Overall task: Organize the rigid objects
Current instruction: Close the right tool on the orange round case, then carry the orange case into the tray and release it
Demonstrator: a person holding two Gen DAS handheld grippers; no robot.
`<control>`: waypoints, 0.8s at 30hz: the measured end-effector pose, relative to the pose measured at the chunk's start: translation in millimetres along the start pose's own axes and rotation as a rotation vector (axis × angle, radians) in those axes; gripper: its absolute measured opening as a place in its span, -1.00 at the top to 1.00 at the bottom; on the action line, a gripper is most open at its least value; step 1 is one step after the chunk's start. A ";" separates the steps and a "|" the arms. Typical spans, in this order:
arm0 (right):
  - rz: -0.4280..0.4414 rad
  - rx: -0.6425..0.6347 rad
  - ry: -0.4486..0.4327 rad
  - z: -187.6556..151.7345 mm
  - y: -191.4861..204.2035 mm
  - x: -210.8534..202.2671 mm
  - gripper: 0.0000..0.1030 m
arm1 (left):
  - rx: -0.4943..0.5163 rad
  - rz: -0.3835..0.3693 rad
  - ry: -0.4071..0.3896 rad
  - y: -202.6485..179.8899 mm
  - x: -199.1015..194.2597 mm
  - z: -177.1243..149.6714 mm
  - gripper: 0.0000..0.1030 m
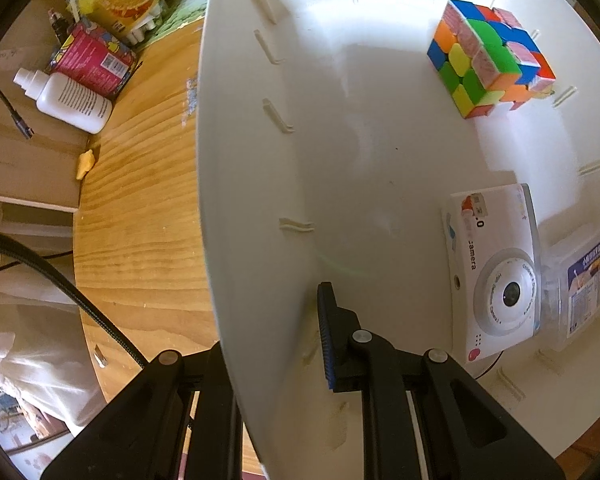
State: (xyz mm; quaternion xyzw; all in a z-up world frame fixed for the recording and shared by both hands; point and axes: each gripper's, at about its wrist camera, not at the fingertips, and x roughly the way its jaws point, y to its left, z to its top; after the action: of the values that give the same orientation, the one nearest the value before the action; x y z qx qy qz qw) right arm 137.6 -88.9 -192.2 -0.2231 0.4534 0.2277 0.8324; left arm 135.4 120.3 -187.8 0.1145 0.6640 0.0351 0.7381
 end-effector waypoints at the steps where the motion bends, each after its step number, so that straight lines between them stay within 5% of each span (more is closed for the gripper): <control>1: -0.004 0.026 0.004 -3.0 0.0 -2.3 -0.68 | 0.007 -0.004 -0.004 -1.0 0.1 -0.6 0.68; 12: -0.027 0.442 -0.020 -37.9 -4.7 -26.0 -0.68 | 0.052 -0.031 -0.044 -10.8 -12.5 -19.8 0.68; 24: -0.045 0.726 -0.082 -64.5 -2.6 -51.1 -0.52 | 0.043 -0.052 -0.033 -6.9 -15.2 -20.0 0.68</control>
State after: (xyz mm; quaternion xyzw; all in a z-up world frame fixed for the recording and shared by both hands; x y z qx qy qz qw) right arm 72.2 -137.3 -179.6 0.0861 0.4658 0.0423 0.8797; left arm 113.2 112.9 -176.3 0.1135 0.6549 -0.0003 0.7471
